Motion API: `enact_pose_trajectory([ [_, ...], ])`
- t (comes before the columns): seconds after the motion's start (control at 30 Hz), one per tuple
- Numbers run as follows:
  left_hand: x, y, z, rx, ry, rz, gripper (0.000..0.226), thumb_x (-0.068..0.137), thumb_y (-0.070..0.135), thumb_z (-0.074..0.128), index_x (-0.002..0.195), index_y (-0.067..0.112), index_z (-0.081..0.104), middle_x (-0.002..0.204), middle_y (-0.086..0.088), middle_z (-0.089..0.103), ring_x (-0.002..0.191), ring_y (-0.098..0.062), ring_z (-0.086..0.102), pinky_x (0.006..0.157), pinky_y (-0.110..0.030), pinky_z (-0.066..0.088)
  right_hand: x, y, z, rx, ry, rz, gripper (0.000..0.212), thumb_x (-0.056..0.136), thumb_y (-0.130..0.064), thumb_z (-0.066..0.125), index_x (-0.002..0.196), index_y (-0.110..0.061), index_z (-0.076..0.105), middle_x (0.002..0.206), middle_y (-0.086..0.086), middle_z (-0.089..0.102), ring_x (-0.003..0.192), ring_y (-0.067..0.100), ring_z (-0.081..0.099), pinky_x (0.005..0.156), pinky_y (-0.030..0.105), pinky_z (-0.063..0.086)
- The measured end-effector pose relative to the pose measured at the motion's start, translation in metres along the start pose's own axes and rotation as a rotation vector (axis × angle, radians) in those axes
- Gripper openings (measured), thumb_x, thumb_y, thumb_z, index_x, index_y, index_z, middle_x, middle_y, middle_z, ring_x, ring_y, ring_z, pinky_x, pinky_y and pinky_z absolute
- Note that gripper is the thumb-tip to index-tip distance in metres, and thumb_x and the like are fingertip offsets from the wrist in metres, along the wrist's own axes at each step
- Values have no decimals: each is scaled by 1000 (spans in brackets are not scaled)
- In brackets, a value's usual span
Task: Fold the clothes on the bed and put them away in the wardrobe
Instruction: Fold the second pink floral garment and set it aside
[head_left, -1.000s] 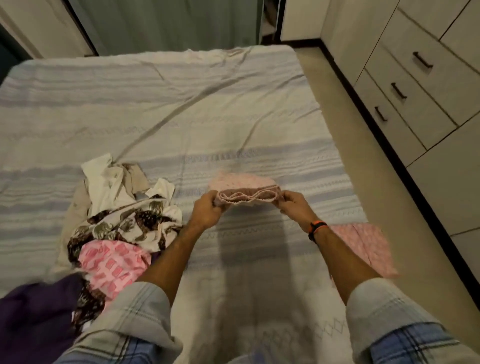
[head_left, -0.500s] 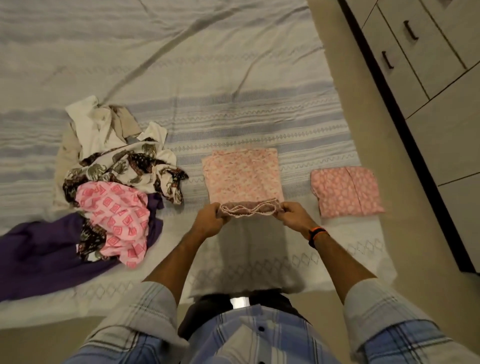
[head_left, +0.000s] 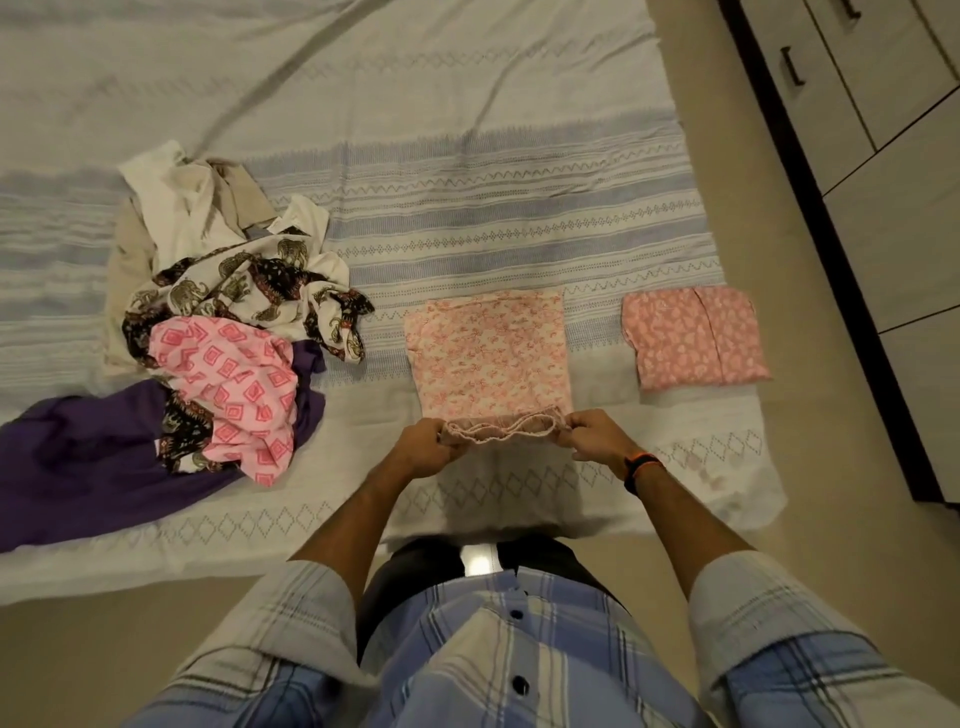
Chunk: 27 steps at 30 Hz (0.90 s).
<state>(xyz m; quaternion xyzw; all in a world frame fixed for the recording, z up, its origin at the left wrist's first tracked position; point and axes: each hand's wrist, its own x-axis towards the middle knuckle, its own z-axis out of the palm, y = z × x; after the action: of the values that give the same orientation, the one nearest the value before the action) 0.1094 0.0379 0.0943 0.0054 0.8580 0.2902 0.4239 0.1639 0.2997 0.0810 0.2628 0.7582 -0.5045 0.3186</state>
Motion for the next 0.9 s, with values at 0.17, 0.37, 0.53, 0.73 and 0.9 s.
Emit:
enact_pose_trajectory([
  [0.17,17,8,-10,-31,40,-5,26,88,31,70,101,9,70,99,-15,72,93,-31,67,86,-40,54,13,-13,-5,36,43,20,22,87,-17,67,70,-11,55,78,10,54,83,24,56,89,54,53],
  [0.37,55,19,-29,-83,121,-59,23,86,29,71,94,8,65,98,-15,72,94,-31,67,88,-42,54,48,-36,-13,22,152,34,25,85,-22,68,64,-16,55,72,10,61,71,23,58,63,37,52],
  [0.53,97,30,-52,-93,170,-87,28,89,32,68,90,5,61,92,-12,68,90,-30,65,82,-38,52,90,-65,-23,-9,197,27,40,84,-23,68,56,-20,40,61,7,46,61,22,46,63,35,40],
  [0.73,143,40,-76,-115,182,-141,24,91,28,64,87,4,64,92,-14,69,91,-31,64,78,-38,49,138,-92,-34,-36,219,61,23,81,-22,66,64,-17,50,65,8,48,63,21,49,61,32,40],
  [0.9,181,43,-90,-133,186,-148,30,92,27,63,107,1,65,113,-19,66,109,-35,61,87,-38,47,174,-107,-37,-52,252,96,24,82,-27,66,65,-17,52,65,7,56,66,25,61,69,45,57],
])
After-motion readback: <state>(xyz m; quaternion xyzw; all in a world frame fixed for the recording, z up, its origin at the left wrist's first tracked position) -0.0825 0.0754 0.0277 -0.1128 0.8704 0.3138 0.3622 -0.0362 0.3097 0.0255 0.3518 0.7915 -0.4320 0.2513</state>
